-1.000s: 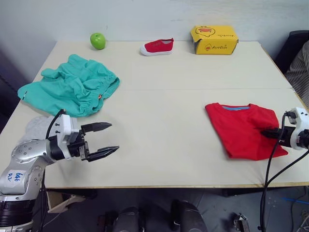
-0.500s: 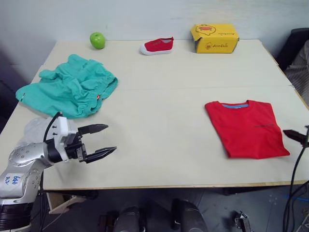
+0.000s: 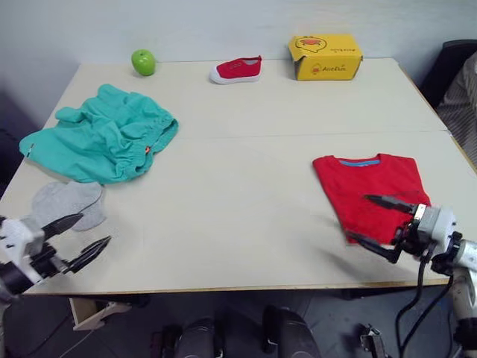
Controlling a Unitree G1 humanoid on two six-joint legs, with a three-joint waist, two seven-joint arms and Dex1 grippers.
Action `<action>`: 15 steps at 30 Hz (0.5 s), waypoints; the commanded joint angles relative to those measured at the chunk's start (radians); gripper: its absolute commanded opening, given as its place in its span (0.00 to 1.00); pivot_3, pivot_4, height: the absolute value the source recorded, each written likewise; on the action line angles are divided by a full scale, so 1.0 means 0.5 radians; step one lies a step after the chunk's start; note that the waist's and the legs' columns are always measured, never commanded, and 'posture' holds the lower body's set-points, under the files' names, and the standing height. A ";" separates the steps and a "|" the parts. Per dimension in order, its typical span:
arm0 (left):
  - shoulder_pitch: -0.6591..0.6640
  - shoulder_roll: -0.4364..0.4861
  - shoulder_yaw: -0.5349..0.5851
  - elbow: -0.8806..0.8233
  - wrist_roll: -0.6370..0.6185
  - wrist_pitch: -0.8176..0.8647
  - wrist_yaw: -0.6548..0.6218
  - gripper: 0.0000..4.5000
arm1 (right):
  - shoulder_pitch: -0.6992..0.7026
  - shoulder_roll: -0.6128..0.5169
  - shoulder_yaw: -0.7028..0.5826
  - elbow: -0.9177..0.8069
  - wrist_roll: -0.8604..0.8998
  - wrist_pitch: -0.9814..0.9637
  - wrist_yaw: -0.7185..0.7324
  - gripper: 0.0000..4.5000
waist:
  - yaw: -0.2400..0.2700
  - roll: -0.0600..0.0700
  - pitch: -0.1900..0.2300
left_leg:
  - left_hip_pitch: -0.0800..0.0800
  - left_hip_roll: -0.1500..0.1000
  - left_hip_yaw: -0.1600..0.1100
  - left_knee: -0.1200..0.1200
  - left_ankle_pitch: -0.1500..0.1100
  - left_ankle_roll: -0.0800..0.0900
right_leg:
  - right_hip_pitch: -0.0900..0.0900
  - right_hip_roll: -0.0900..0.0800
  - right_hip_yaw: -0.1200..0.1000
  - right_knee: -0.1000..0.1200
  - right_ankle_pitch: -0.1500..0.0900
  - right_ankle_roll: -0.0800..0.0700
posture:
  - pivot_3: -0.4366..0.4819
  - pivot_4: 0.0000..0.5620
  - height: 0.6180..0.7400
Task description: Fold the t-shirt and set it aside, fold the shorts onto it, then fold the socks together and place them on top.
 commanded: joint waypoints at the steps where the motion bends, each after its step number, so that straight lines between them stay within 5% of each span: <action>1: 0.173 -0.081 0.221 0.053 0.007 -0.044 0.138 1.00 | 0.068 0.079 0.054 -0.104 -0.024 -0.141 -0.028 1.00 | 0.000 -0.003 0.000 | 0.001 0.000 0.000 0.000 -0.001 0.000 | 0.000 0.000 0.000 0.002 -0.001 -0.002 | 0.48 0.27 1.00; 9: 0.364 -0.246 0.307 -0.124 -0.102 0.088 0.320 1.00 | 0.088 0.243 0.118 -0.210 -0.109 -0.132 -0.358 1.00 | 0.014 -0.013 0.000 | 0.000 -0.002 -0.001 0.002 -0.008 -0.009 | -0.005 -0.006 0.003 0.006 -0.004 -0.006 | 0.48 0.27 1.00; 15: -0.085 0.020 0.046 -0.108 -0.024 0.296 0.399 1.00 | -0.012 0.211 0.206 -0.367 -0.108 0.020 -0.462 1.00 | 0.031 -0.018 -0.004 | 0.000 -0.001 -0.001 0.002 -0.004 -0.015 | -0.011 -0.006 0.004 0.022 -0.007 -0.013 | 0.48 0.27 1.00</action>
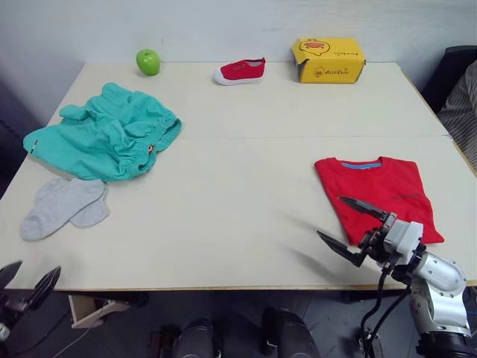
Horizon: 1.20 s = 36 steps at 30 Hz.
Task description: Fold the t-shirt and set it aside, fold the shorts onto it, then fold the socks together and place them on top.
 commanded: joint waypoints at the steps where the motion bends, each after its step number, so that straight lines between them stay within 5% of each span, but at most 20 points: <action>1: -0.246 0.173 -0.148 0.003 0.054 0.109 0.057 1.00 | -0.070 -0.037 0.024 -0.185 0.044 0.115 -0.092 1.00 | 0.000 0.000 -0.001 | 0.000 0.000 0.001 0.000 0.001 -0.002 | -0.002 0.000 0.001 0.002 0.000 0.000 | 0.48 0.27 1.00; 6: -1.031 0.424 -0.672 0.368 0.304 0.303 0.086 1.00 | -0.145 -0.035 0.125 -0.407 0.105 0.383 -0.194 1.00 | 0.018 -0.005 -0.003 | -0.003 0.000 0.007 0.000 0.010 0.005 | -0.011 0.010 0.002 0.015 -0.001 -0.002 | 0.48 0.27 1.00; 12: -1.997 0.363 -1.315 1.293 0.811 0.063 0.034 1.00 | -0.189 -0.037 0.181 -0.509 0.107 0.516 -0.258 1.00 | 0.018 -0.010 -0.005 | -0.004 -0.002 0.023 0.001 0.015 0.008 | -0.015 0.026 -0.004 0.025 0.000 0.000 | 0.48 0.27 1.00; 14: -2.194 0.333 -1.438 1.616 0.933 0.002 0.020 0.91 | -0.193 -0.036 0.180 -0.529 0.111 0.539 -0.271 1.00 | 0.000 -0.014 -0.007 | -0.004 -0.003 0.028 0.001 0.014 0.009 | -0.016 0.028 -0.001 0.022 0.000 0.001 | 0.48 0.27 1.00; 18: -2.448 0.273 -1.503 2.048 1.032 -0.283 0.030 0.66 | -0.188 -0.029 0.158 -0.565 0.118 0.564 -0.309 1.00 | -0.027 -0.017 -0.007 | -0.004 -0.005 0.028 0.000 0.013 0.008 | -0.017 0.033 -0.001 0.021 0.000 0.001 | 0.48 0.27 1.00; 27: -2.965 0.115 -1.438 2.268 0.984 -0.837 -0.158 0.01 | -0.099 -0.066 0.064 -0.499 0.100 0.534 -0.330 1.00 | 0.013 -0.031 0.002 | -0.006 0.001 0.027 0.005 0.019 0.008 | -0.017 0.033 0.002 0.023 0.000 0.002 | 0.48 0.27 1.00; 31: -3.181 -0.017 -1.493 2.261 1.020 -0.942 -0.290 0.00 | -0.055 -0.105 0.014 -0.489 0.097 0.535 -0.322 1.00 | 0.022 -0.033 0.002 | -0.006 -0.003 0.028 0.006 0.017 0.011 | -0.017 0.031 0.004 0.022 0.002 0.005 | 0.48 0.27 1.00; 36: -3.206 -0.223 -1.622 1.961 0.944 -0.740 -0.838 0.00 | 0.014 -0.247 -0.103 -0.502 0.150 0.604 -0.271 1.00 | 0.022 -0.033 0.003 | -0.007 -0.015 0.029 0.006 0.018 0.013 | -0.016 0.032 0.006 0.021 0.003 0.007 | 0.48 0.27 1.00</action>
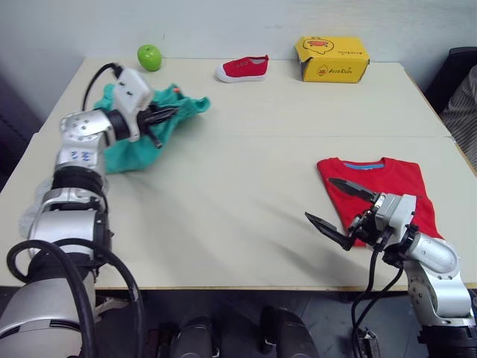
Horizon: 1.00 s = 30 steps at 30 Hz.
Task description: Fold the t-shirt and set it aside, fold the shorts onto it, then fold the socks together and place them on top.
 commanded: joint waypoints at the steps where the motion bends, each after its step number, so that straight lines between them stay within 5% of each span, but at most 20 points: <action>1: 0.064 -0.086 -0.080 -0.351 -0.110 0.169 -0.383 0.00 | 0.034 -0.127 -0.176 -0.052 0.095 0.057 0.034 1.00 | -0.005 -0.001 0.000 | 0.000 0.000 0.000 0.000 0.000 0.000 | 0.000 0.001 0.001 -0.001 0.000 0.000 | 0.48 0.27 1.00; 5: 0.380 -0.229 -0.181 -1.048 -0.283 0.614 -0.537 0.00 | 0.114 -0.253 -0.272 -0.025 0.143 0.095 0.144 1.00 | -0.023 -0.001 0.000 | 0.002 0.005 0.001 0.000 0.001 -0.002 | 0.000 0.005 0.007 -0.001 0.000 0.001 | 0.48 0.27 1.00; 8: 0.707 -0.385 -0.368 -1.604 -0.295 0.897 -0.429 0.00 | 0.240 -0.312 -0.347 -0.075 0.188 0.148 0.203 1.00 | -0.015 -0.001 0.001 | 0.002 0.014 0.000 0.000 0.002 -0.004 | 0.000 0.011 0.010 -0.001 0.000 0.001 | 0.48 0.27 1.00; 11: 0.927 -0.515 -0.498 -1.809 -0.210 1.041 -0.234 0.00 | 0.313 -0.356 -0.373 -0.127 0.201 0.187 0.230 1.00 | 0.002 -0.001 0.001 | 0.004 0.016 0.000 0.002 0.002 -0.005 | 0.001 0.011 0.014 0.000 0.000 0.001 | 0.48 0.27 1.00; 12: 0.968 -0.543 -0.519 -1.837 -0.198 1.072 -0.187 0.14 | 0.310 -0.361 -0.375 -0.141 0.203 0.203 0.224 1.00 | 0.004 -0.001 0.001 | 0.004 0.017 0.000 0.004 0.002 -0.004 | 0.001 0.011 0.014 0.000 0.000 0.001 | 0.48 0.27 1.00; 19: 1.076 -0.539 -0.525 -1.951 -0.220 1.007 -0.098 0.61 | 0.321 -0.440 -0.275 -0.364 0.212 0.427 0.220 1.00 | 0.001 -0.001 0.001 | 0.005 0.019 -0.005 0.014 0.002 -0.003 | 0.001 -0.001 0.018 0.003 -0.002 -0.004 | 0.48 0.27 1.00; 24: 1.242 -0.365 -0.208 -2.307 -0.687 1.094 -0.317 0.97 | 0.132 -0.423 -0.061 -0.574 0.161 0.563 0.094 1.00 | -0.007 -0.001 0.001 | 0.003 0.020 -0.007 0.013 0.001 -0.004 | 0.000 -0.007 0.016 0.006 -0.004 -0.008 | 0.48 0.27 1.00; 28: 1.343 -0.183 0.009 -2.297 -0.780 1.011 -0.335 1.00 | 0.024 -0.446 0.093 -0.612 0.144 0.633 0.134 1.00 | 0.000 -0.001 0.001 | 0.003 0.019 -0.009 0.016 0.001 -0.004 | 0.002 -0.007 0.014 0.007 -0.004 -0.008 | 0.48 0.27 1.00; 30: 1.442 0.083 0.153 -2.040 -0.654 0.717 -0.435 1.00 | -0.138 -0.412 0.350 -0.558 -0.024 0.666 0.131 1.00 | -0.001 -0.001 0.001 | 0.003 0.017 -0.011 0.016 0.001 -0.003 | 0.002 -0.008 0.013 0.006 -0.004 -0.008 | 0.48 0.27 1.00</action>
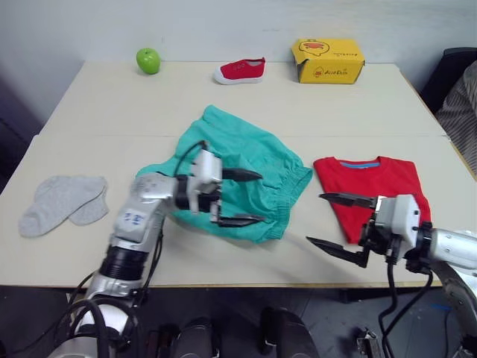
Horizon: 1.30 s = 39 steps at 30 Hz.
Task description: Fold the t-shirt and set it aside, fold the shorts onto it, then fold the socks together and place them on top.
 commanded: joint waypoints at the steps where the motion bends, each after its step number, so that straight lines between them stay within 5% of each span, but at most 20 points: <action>1: 0.135 0.360 0.221 0.358 0.151 -0.469 -0.141 1.00 | -0.220 0.037 0.343 0.024 -0.236 0.068 -0.008 1.00 | -0.018 0.000 0.000 | 0.000 0.001 0.001 0.001 0.000 0.000 | 0.000 0.000 0.000 0.000 0.000 0.000 | 0.48 0.27 1.00; 6: 0.159 0.744 0.253 1.046 0.396 -1.133 -0.225 1.00 | -0.456 0.248 0.740 0.277 -0.657 -0.015 -0.148 1.00 | -0.042 0.000 0.000 | -0.002 0.003 0.001 -0.003 -0.002 -0.004 | -0.007 0.000 -0.010 0.004 -0.003 -0.006 | 0.48 0.27 1.00; 12: -0.002 0.878 0.158 1.551 0.662 -1.518 -0.066 1.00 | -0.586 0.335 0.933 0.505 -1.060 -0.166 -0.287 1.00 | -0.006 0.000 0.000 | -0.010 -0.003 0.004 0.001 -0.008 0.005 | -0.011 -0.001 -0.020 0.008 0.000 -0.001 | 0.48 0.27 1.00; 16: -0.182 0.815 0.045 1.798 0.827 -1.646 0.064 1.00 | -0.688 0.377 0.953 0.662 -1.200 -0.237 -0.348 0.80 | -0.007 -0.001 -0.001 | -0.011 -0.004 0.006 0.005 -0.011 0.010 | -0.007 -0.001 -0.019 0.006 0.002 0.004 | 0.48 0.27 1.00; 26: -0.543 0.655 -0.253 2.297 1.210 -1.952 0.406 1.00 | -0.702 0.403 0.909 0.689 -1.252 -0.340 -0.370 0.00 | -0.003 0.001 -0.002 | -0.005 -0.003 0.007 0.010 -0.010 0.010 | -0.001 -0.001 -0.018 0.009 0.003 0.005 | 0.48 0.27 1.00; 34: -0.684 0.472 -0.233 2.439 1.163 -2.006 0.454 1.00 | -0.583 0.315 0.820 0.633 -1.154 -0.407 -0.273 0.00 | 0.002 0.005 -0.004 | -0.005 -0.005 0.006 0.010 -0.010 0.013 | 0.000 -0.002 -0.018 0.008 0.004 0.008 | 0.48 0.27 1.00; 39: -0.718 0.401 -0.247 2.475 1.217 -1.983 0.641 0.72 | -0.559 0.292 0.798 0.636 -1.126 -0.430 -0.233 0.00 | 0.000 0.005 -0.004 | -0.005 -0.005 0.006 0.010 -0.010 0.014 | 0.001 -0.002 -0.018 0.008 0.004 0.008 | 0.48 0.27 1.00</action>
